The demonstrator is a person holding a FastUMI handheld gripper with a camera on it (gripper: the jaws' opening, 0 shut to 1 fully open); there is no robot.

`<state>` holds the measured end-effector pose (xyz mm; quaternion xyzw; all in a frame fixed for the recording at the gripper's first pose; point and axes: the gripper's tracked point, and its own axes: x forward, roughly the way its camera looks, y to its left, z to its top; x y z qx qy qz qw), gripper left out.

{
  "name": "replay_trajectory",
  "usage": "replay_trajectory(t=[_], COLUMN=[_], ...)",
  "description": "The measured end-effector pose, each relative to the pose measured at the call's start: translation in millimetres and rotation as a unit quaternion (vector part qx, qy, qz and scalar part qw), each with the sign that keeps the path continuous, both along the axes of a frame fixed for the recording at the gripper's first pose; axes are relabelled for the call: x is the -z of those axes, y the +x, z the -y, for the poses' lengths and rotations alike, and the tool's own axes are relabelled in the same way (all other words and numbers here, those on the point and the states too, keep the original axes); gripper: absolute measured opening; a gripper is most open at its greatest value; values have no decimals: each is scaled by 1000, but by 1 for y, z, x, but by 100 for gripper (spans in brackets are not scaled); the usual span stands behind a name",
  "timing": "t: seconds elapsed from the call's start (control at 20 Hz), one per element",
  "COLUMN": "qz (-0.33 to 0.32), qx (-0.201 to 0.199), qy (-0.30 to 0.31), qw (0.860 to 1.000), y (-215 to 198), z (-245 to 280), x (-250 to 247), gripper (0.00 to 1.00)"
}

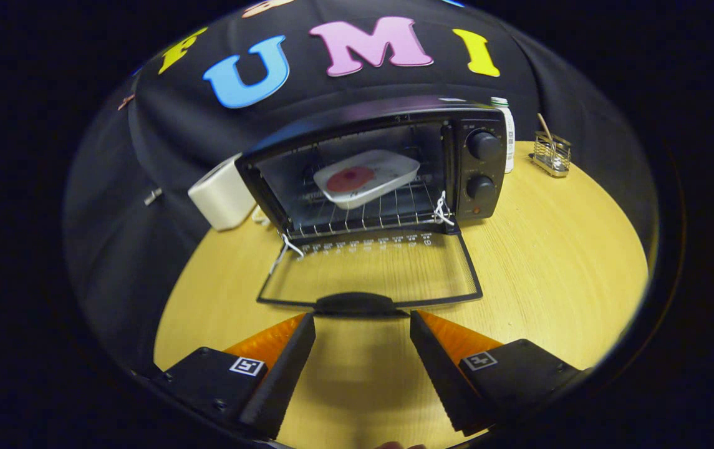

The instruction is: Open the toaster oven, put the food inside, and close the toaster oven door.

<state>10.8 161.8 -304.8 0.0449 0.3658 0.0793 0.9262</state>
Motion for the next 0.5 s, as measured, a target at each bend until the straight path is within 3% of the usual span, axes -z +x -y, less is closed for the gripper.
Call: replay_trajectory(t=[0.2,0.5], qz=[-34,-57], qx=[17,36], qy=[-62,-92], qw=[997,993], y=[-1,18], z=[10,15], x=[30,50], gripper=[99,99])
